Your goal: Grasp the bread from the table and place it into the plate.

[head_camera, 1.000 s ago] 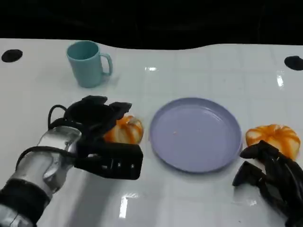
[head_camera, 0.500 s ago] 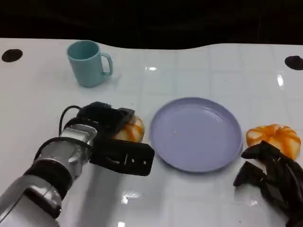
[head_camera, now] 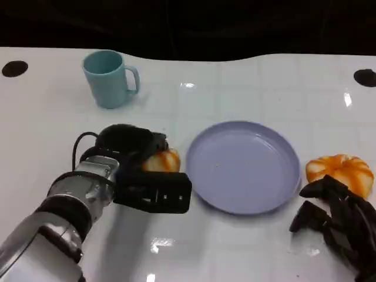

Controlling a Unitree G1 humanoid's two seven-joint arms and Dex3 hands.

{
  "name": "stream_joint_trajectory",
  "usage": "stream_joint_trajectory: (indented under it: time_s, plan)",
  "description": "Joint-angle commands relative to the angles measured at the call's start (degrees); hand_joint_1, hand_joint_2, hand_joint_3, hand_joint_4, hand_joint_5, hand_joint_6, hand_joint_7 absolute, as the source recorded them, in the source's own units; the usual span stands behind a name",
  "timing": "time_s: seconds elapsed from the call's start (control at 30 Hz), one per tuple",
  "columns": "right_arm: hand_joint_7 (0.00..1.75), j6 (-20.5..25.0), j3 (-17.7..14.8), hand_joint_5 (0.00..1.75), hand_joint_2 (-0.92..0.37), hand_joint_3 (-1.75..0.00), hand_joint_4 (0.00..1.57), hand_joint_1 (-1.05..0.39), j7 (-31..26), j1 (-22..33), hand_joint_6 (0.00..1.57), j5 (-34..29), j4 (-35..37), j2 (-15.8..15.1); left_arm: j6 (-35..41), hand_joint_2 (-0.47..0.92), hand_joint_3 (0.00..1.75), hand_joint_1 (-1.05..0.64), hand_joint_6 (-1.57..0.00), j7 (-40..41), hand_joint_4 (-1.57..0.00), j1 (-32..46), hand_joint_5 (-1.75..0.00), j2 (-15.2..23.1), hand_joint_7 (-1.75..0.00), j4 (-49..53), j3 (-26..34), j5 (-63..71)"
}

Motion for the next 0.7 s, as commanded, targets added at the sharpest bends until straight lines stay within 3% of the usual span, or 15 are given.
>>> stream_joint_trajectory:
  time_s: [0.03,0.33,0.37,0.43,0.7]
  plan:
    - [1.2,0.9,-0.4,1.59,-0.92,-0.22,0.65,-0.56,-0.2,1.0,0.63,0.3,0.2,-0.6,-0.7,0.92,0.48,-0.27,-0.59,2.8,-0.78,1.2,-1.74,0.9,-1.74,1.2,-0.5,0.0]
    - [1.21,0.3,-0.2,1.59,-0.92,-0.24,0.65,-0.55,-0.9,0.6,0.62,-0.5,0.9,-1.0,0.4,0.92,0.42,-0.25,-0.5,8.9,-0.77,1.7,-1.75,0.8,-1.75,-0.8,3.3,-3.6]
    - [1.22,0.2,-0.3,1.59,-0.92,-0.24,0.65,-0.55,-0.7,0.5,0.62,-0.4,1.1,-1.1,-0.5,0.91,0.44,-0.25,-0.51,8.5,-0.78,1.8,-1.75,0.7,-1.75,-1.4,4.8,-5.3]
    - [1.24,0.2,-0.4,1.6,-0.92,-0.26,0.64,-0.54,-0.4,0.4,0.61,-0.2,1.4,-1.1,-2.2,0.82,0.67,-0.23,-0.53,7.7,-0.8,1.9,-1.75,0.7,-1.75,-2.5,7.2,-8.0]
    - [1.26,0.3,-0.9,1.61,-0.92,-0.25,0.63,-0.52,0.4,0.0,0.59,0.4,2.1,-0.9,-2.6,0.67,0.94,-0.23,-0.56,5.6,-0.82,1.9,-1.75,-0.1,-1.75,-6.6,10.3,-11.8]
